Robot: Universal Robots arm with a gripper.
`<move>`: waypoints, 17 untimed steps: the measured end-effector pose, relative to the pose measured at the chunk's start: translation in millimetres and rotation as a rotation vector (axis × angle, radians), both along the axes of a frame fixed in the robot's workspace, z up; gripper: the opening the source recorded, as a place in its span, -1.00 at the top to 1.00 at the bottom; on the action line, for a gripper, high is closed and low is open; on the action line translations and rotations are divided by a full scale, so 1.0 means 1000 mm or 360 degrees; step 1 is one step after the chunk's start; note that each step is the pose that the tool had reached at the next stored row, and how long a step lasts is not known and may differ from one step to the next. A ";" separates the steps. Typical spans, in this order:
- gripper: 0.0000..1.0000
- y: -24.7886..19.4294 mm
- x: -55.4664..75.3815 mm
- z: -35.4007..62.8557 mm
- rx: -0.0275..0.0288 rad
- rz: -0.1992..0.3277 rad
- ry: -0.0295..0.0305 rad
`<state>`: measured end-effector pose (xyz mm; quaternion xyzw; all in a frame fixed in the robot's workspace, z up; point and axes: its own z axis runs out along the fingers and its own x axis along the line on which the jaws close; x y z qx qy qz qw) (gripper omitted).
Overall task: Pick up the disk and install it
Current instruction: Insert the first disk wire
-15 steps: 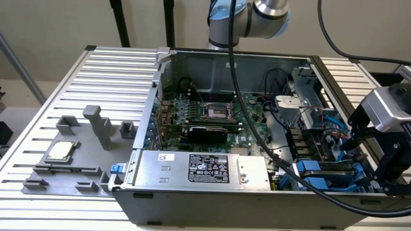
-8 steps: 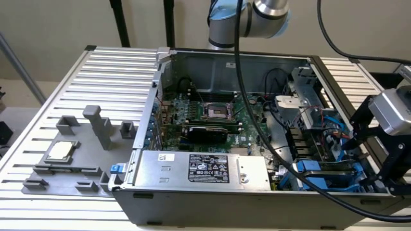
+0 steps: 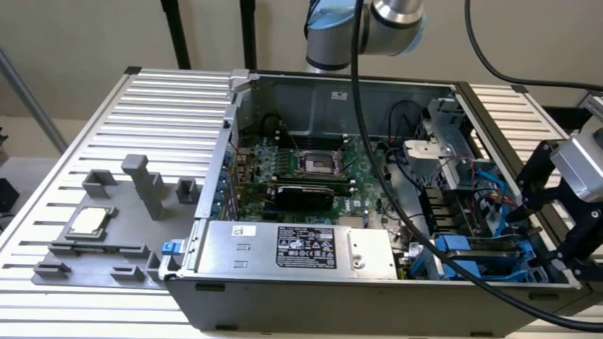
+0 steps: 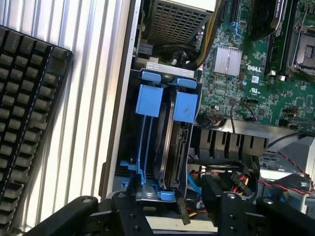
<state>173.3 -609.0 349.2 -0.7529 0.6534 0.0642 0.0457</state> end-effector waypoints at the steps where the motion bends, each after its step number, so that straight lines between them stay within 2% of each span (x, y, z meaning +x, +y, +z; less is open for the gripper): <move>1: -0.15 -0.0001 0.001 0.0000 0.00004 0.0009 0.00000; 2: -0.15 -0.0001 0.001 0.0000 0.00010 0.0019 0.00000; 3: -0.01 -0.0002 0.002 -0.0001 0.00014 0.0029 -0.00001; 6: 0.03 -0.0002 0.003 -0.0001 0.00020 0.0067 0.00000; 7: 0.16 -0.0002 0.004 0.0000 0.00029 0.0083 0.00000; 8: 0.16 -0.0002 0.004 0.0000 0.00041 0.0098 0.00000; 9: 0.30 -0.0002 0.005 -0.0001 0.00061 0.0113 -0.00001; 13: 0.30 -0.0002 0.005 -0.0002 0.00110 0.0173 -0.00011; 15: 0.34 -0.0002 0.005 -0.0004 0.00135 0.0199 -0.00060; 17: 0.34 -0.0002 0.005 -0.0005 0.00171 0.0210 -0.00191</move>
